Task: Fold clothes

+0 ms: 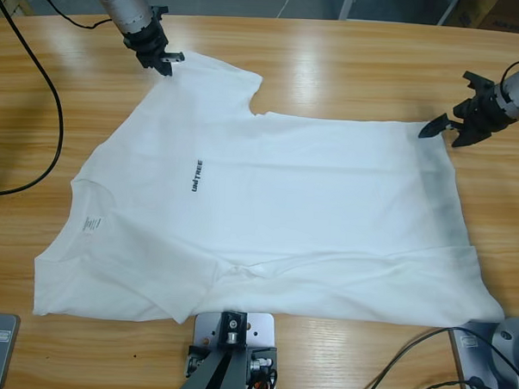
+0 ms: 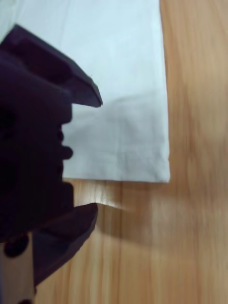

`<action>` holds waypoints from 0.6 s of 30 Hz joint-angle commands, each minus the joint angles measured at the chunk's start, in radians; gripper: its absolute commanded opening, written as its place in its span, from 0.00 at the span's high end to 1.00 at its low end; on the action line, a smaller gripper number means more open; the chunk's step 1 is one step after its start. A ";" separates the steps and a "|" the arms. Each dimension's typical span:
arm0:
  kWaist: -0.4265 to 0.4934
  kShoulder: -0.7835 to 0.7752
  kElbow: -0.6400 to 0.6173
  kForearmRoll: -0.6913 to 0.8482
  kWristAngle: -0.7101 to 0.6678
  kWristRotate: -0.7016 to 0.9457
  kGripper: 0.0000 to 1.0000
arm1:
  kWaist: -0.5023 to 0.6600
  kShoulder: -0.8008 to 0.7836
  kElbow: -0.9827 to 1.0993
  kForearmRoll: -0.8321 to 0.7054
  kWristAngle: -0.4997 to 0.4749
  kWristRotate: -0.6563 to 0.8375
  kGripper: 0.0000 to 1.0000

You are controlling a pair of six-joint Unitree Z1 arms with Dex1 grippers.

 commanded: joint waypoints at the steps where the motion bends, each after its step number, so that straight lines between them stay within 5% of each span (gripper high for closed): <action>1: -0.003 0.053 -0.005 0.015 -0.013 -0.007 1.00 | -0.009 0.122 -0.009 -0.044 0.070 0.011 0.24; 7: -0.003 0.054 -0.005 0.017 -0.014 -0.007 1.00 | -0.018 0.144 -0.011 -0.068 0.107 0.011 0.31; 9: -0.003 0.056 -0.005 0.017 -0.014 -0.007 1.00 | -0.021 0.145 -0.007 -0.068 0.118 0.007 0.45; 13: -0.003 0.054 -0.005 0.017 -0.014 -0.007 1.00 | -0.022 0.150 0.000 -0.069 0.120 -0.045 1.00; 18: -0.003 0.053 -0.004 0.022 -0.014 -0.008 1.00 | -0.021 0.164 0.006 -0.089 0.094 -0.089 1.00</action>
